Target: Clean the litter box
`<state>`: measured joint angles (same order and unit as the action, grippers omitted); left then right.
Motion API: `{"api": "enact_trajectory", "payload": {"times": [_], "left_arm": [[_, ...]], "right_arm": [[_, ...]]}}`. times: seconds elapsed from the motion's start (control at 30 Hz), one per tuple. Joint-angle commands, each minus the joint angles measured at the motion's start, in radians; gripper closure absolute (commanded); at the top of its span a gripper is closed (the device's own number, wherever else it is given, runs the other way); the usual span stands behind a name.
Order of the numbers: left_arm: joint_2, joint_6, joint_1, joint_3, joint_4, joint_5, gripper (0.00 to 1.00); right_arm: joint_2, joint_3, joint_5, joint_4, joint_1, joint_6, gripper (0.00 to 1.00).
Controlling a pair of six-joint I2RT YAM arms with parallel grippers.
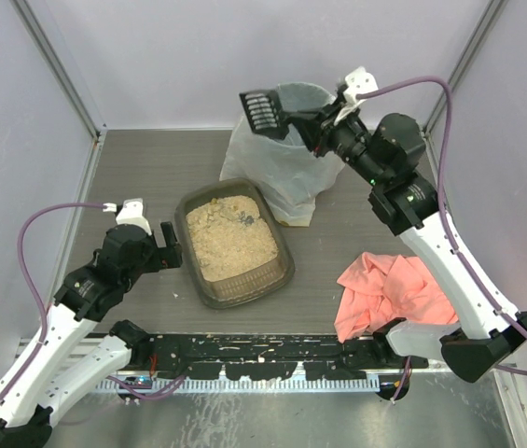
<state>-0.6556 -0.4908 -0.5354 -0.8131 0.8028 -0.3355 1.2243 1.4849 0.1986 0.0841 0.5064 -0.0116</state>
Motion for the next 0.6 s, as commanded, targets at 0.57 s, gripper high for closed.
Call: {"api": "enact_trajectory", "payload": {"times": [0.57], "left_arm": [[-0.032,0.139,-0.074,0.033,-0.520,0.058,0.00]], "right_arm": [[0.187,0.075,-0.075,0.537,0.175,0.272,0.99]]}}
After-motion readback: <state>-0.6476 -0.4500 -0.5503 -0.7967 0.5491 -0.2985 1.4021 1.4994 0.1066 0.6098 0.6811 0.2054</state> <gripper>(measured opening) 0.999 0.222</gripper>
